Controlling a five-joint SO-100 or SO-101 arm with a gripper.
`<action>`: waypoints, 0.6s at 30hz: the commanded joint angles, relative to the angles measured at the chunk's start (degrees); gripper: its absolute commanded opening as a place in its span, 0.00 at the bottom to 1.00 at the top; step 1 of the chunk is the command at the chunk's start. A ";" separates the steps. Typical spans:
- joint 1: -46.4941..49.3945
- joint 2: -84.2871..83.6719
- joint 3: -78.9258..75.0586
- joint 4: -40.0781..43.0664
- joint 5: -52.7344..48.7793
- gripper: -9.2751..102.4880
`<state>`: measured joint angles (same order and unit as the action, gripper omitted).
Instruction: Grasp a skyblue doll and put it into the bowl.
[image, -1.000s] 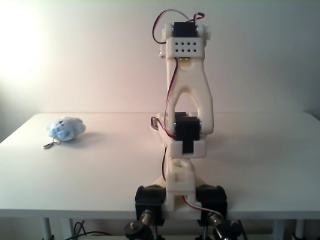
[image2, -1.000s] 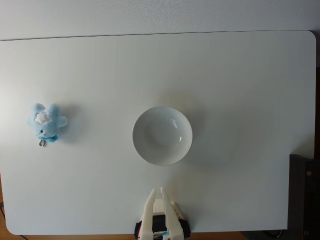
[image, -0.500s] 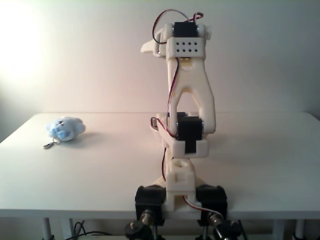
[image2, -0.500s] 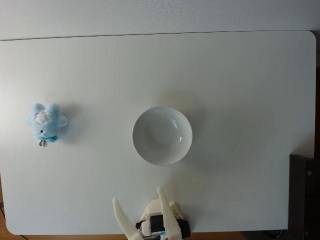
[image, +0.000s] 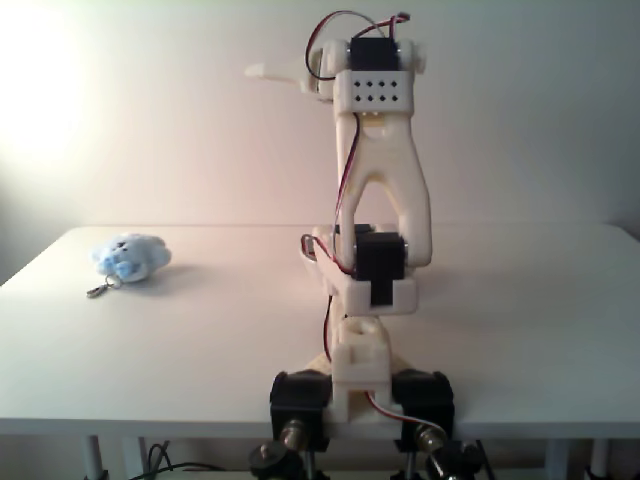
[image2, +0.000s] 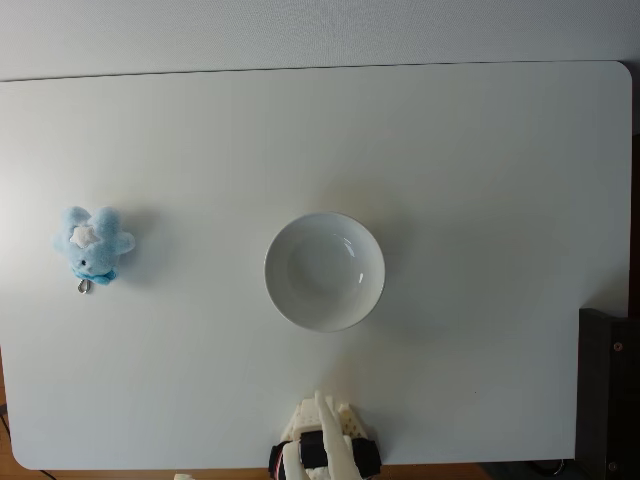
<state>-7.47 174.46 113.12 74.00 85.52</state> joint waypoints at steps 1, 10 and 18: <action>-1.58 -9.23 -4.83 -0.97 0.26 0.77; -11.07 -31.64 -21.88 -1.05 -0.35 0.77; -17.67 -51.06 -36.30 -1.05 -0.44 0.77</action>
<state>-23.47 129.11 81.74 74.00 85.52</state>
